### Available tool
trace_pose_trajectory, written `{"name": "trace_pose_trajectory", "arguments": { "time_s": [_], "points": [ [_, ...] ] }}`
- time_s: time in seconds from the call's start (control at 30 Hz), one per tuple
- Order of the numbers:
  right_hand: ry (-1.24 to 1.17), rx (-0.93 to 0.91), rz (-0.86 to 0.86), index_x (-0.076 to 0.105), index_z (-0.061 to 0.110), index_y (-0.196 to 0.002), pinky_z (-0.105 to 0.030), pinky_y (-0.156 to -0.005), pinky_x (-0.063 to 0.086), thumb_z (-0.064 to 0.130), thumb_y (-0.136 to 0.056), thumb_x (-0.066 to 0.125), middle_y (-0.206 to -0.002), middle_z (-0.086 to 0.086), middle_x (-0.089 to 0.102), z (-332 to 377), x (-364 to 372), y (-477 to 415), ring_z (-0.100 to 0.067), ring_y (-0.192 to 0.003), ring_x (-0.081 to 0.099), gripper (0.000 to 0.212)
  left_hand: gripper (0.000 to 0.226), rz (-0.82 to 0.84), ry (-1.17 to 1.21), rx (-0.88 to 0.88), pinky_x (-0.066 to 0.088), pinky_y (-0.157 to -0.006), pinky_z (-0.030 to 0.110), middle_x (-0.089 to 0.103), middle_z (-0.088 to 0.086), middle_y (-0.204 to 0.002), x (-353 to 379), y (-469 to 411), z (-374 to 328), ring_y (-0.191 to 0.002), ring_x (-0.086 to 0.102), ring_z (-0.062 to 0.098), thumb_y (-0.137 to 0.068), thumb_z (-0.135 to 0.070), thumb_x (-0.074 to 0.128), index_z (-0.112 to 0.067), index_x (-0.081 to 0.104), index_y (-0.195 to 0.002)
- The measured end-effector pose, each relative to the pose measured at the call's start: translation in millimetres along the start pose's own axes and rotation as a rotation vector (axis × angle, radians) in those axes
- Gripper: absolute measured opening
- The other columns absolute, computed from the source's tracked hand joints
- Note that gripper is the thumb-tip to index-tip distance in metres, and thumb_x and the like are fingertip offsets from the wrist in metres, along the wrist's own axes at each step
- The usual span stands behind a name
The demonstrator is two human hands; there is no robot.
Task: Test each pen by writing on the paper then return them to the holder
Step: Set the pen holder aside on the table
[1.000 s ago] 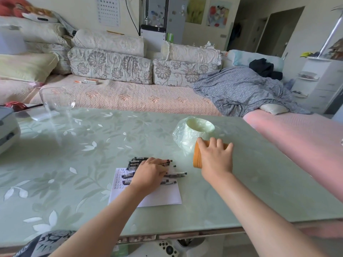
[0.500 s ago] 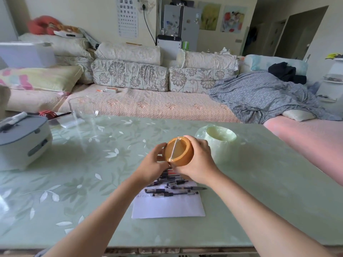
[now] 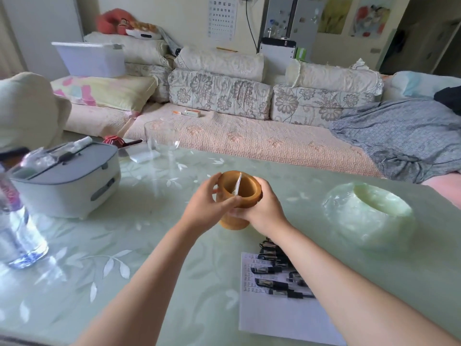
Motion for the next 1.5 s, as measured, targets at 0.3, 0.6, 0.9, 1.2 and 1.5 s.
{"name": "trace_pose_trajectory", "arguments": {
  "time_s": [0.3,0.6,0.9,1.2,1.5],
  "points": [
    [-0.058,-0.013,0.108,0.053,0.038,-0.124,-0.036,-0.093,0.055,0.044,-0.036,0.095,-0.121,0.009,0.063,-9.6,58.7,-58.3,-0.004,-0.106,0.064,0.097,0.072,-0.15,0.056,-0.067,0.046,-0.089,0.024,0.055,-0.018,-0.122,-25.8,-28.7,42.1,-0.112,0.055,0.002,-0.075,-0.043,0.08,-0.028,0.044,-0.134],
    [-0.058,0.021,0.209,0.044,0.025,-0.138,-0.017,-0.088,0.042,0.018,-0.065,0.09,-0.128,0.008,0.057,-16.3,62.8,-91.4,-0.009,-0.12,0.053,0.086,0.072,-0.244,0.074,-0.048,0.044,-0.089,0.024,0.049,-0.011,-0.132,-27.7,-51.4,60.9,-0.113,0.053,0.005,-0.08,-0.039,0.075,-0.026,0.039,-0.141],
    [-0.038,0.029,0.188,0.047,0.028,-0.134,-0.019,-0.084,0.045,0.026,-0.069,0.088,-0.126,0.008,0.058,-14.9,71.9,-92.8,-0.009,-0.11,0.057,0.077,0.059,-0.155,0.038,-0.054,0.04,-0.097,0.025,0.052,-0.019,-0.13,-29.8,-56.4,60.9,-0.124,0.047,0.002,-0.087,-0.033,0.068,-0.039,0.042,-0.14],
    [0.15,0.067,0.205,0.045,0.026,-0.141,-0.033,-0.099,0.046,0.025,-0.08,0.078,-0.127,0.004,0.052,-4.9,17.2,-49.0,-0.016,-0.114,0.056,0.07,0.059,-0.341,-0.23,0.026,0.033,-0.1,0.031,0.046,0.001,-0.127,-29.9,-21.8,30.0,-0.121,0.039,0.022,-0.085,-0.033,0.067,-0.015,0.04,-0.135],
    [0.426,0.049,0.357,0.058,0.032,-0.129,-0.029,-0.104,0.042,0.037,-0.082,0.073,-0.128,0.013,0.059,-10.6,-57.6,46.2,-0.008,-0.12,0.053,0.05,0.044,0.165,-0.408,0.208,0.045,-0.086,0.025,0.055,-0.003,-0.115,37.7,32.2,-14.6,-0.1,0.054,0.014,-0.086,-0.033,0.067,-0.019,0.05,-0.124]
  ]
}}
Point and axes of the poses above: each hand's wrist, its own y-axis away from the middle knuckle, its own x-axis out of the palm, z = x × y, the point moved 4 cm from there along -y, towards the middle knuckle
